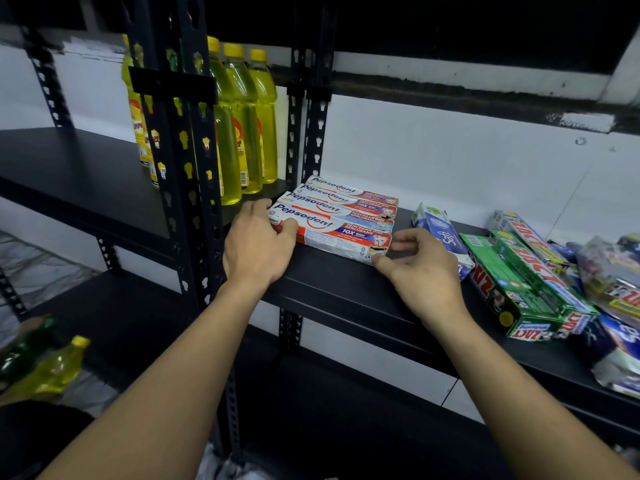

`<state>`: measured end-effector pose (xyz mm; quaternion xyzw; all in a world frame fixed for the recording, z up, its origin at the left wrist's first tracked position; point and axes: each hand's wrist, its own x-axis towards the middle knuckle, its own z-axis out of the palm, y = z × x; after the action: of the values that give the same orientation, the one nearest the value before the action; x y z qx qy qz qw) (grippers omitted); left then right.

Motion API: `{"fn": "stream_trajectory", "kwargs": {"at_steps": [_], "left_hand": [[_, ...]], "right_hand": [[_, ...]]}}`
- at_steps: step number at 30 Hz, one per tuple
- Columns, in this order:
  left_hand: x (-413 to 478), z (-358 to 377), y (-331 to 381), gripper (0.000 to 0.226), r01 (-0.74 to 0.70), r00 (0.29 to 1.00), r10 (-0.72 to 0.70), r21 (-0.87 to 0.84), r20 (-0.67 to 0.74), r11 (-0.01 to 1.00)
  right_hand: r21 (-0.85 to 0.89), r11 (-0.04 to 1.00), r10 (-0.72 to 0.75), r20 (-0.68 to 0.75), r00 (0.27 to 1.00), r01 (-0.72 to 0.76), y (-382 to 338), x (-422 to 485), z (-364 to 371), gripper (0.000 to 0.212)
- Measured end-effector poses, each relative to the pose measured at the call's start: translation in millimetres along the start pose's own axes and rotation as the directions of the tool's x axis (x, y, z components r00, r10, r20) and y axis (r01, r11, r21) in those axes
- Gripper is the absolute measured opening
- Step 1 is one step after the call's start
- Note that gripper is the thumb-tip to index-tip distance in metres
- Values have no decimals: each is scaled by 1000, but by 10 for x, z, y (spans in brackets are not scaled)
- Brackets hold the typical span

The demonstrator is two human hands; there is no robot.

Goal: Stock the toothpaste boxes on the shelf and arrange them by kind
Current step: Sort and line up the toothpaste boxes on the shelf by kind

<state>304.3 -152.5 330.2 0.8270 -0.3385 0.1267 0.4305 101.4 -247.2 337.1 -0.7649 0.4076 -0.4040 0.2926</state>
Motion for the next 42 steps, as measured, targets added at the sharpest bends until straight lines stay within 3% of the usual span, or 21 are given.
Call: {"fn": "stream_trajectory", "kwargs": {"at_steps": [7,36,42], "left_hand": [[6,15,-5,49,5,1000,-5,-2,2,1000],[10,50,-35,48,-21,999,21,1,-37,1000],[20,60,-54,50,-29,998,28,-14,-54,999]], "right_hand": [[-11,1000,22,-2,1000,-22,11,11,-9,26],[31,999,25,8,1000,-25,-34,-23,-24,23],[86,996,4,-71,997,2,-84,-99,-66,17]]}}
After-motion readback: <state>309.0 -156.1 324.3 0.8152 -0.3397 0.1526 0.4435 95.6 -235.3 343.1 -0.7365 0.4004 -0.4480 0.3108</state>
